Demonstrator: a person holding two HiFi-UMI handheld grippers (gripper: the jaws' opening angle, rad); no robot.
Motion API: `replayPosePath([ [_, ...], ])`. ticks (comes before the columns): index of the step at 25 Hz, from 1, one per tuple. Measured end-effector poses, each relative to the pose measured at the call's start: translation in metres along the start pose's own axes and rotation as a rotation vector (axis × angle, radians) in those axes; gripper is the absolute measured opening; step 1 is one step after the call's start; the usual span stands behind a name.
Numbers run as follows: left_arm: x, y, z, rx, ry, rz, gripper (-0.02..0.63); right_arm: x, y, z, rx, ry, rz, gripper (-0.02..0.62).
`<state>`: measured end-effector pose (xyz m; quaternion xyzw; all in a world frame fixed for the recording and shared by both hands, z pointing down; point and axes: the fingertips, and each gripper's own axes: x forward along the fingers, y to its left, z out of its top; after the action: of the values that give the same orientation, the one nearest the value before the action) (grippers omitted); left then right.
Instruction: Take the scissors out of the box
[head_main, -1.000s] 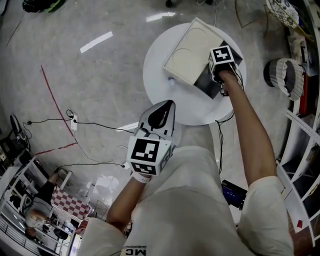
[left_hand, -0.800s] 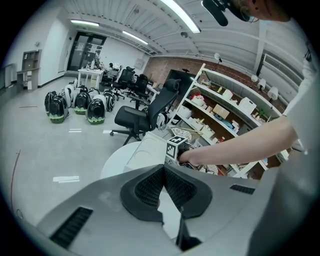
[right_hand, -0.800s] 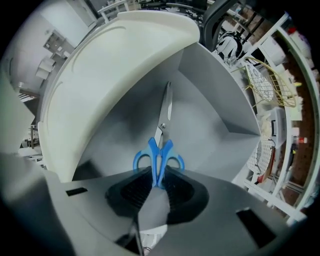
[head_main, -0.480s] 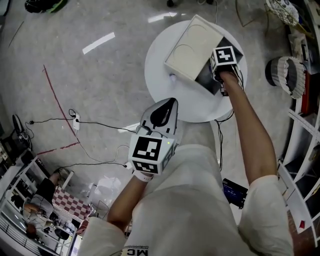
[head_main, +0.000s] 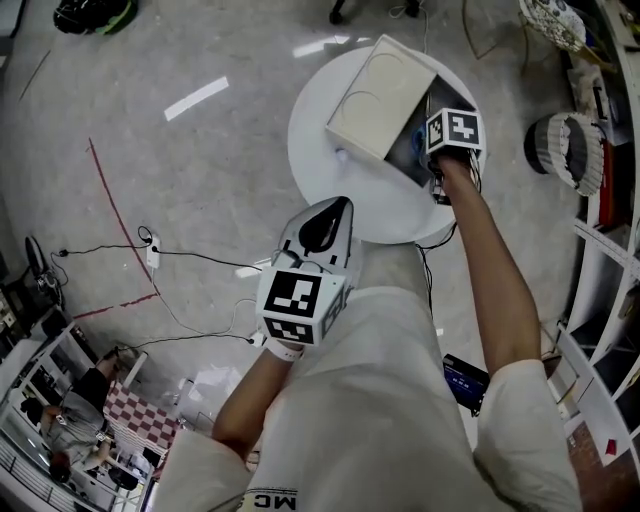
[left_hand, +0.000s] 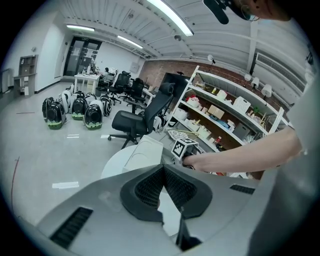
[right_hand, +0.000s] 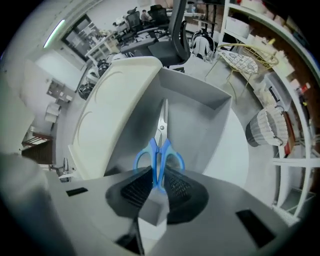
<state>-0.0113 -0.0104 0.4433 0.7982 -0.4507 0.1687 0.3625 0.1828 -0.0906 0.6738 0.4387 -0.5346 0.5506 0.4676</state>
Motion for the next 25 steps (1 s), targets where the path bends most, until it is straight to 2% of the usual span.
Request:
replayPosePath([
  [11, -0.012, -0.012, 0.000, 0.041, -0.011, -0.025, 0.011, -0.030, 0.017, -0.015, 0.135, -0.134, 0.129, 0.130],
  [25, -0.027, -0.013, 0.021, 0.084, -0.064, -0.041, 0.011, -0.100, 0.047, -0.029, 0.114, -0.307, 0.233, 0.130],
])
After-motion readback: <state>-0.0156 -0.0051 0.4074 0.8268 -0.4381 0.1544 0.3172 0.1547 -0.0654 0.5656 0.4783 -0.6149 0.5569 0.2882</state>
